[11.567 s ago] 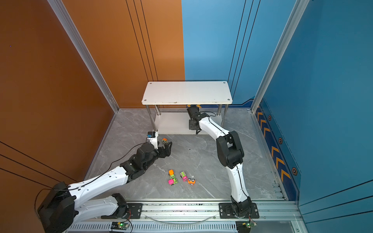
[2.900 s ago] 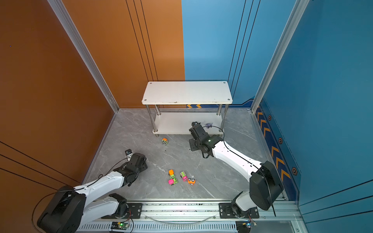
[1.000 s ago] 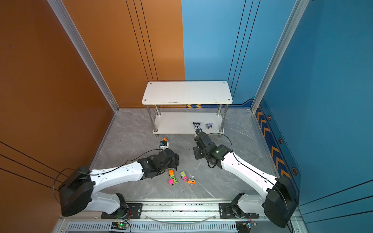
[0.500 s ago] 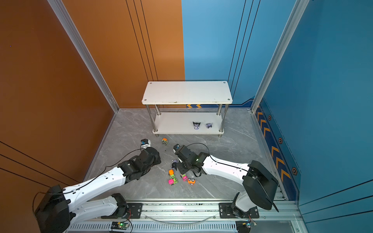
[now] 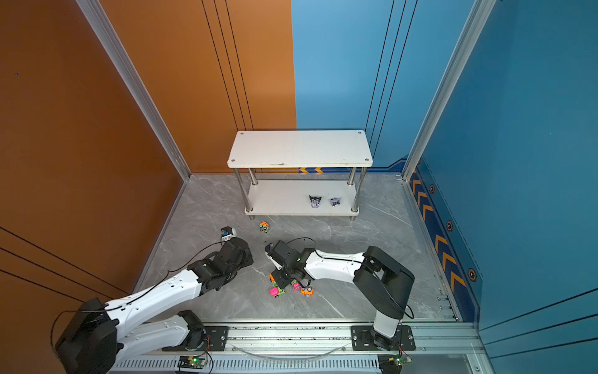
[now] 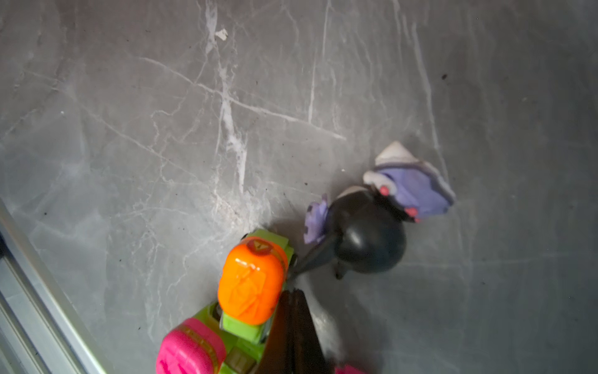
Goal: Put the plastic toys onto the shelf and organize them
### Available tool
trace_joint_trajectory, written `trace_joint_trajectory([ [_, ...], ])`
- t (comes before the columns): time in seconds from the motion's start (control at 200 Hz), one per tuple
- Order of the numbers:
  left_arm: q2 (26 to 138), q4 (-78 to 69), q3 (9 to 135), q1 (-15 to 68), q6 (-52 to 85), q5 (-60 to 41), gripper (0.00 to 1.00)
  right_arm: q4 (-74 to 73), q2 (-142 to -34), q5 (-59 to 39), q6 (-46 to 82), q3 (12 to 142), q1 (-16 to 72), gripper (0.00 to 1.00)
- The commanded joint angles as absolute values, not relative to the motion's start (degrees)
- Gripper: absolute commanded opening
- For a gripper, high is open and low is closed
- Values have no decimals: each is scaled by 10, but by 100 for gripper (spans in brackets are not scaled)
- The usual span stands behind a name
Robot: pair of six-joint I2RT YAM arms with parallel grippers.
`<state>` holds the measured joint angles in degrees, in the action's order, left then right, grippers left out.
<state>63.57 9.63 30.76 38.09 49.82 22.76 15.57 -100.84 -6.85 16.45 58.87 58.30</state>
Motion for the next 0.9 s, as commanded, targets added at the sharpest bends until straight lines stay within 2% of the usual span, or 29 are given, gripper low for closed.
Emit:
trace_joint_trajectory([
  [0.0, 646, 76, 302, 374, 503, 212, 29, 136, -1025, -66, 155, 609, 564, 0],
  [0.3, 730, 25, 344, 379, 493, 183, 29, 137, -1035, -73, 126, 667, 473, 0],
  [0.566, 820, -28, 399, 388, 478, 154, 29, 141, -962, -70, 140, 611, 452, 1],
  [0.671, 858, -46, 429, 389, 469, 137, 20, 128, -936, -85, 163, 572, 470, 2],
  [0.816, 901, -75, 466, 389, 457, 108, 0, 93, -919, -101, 173, 530, 488, 1],
  [0.896, 923, -90, 484, 390, 450, 94, 0, 78, -925, -117, 172, 515, 485, 1],
])
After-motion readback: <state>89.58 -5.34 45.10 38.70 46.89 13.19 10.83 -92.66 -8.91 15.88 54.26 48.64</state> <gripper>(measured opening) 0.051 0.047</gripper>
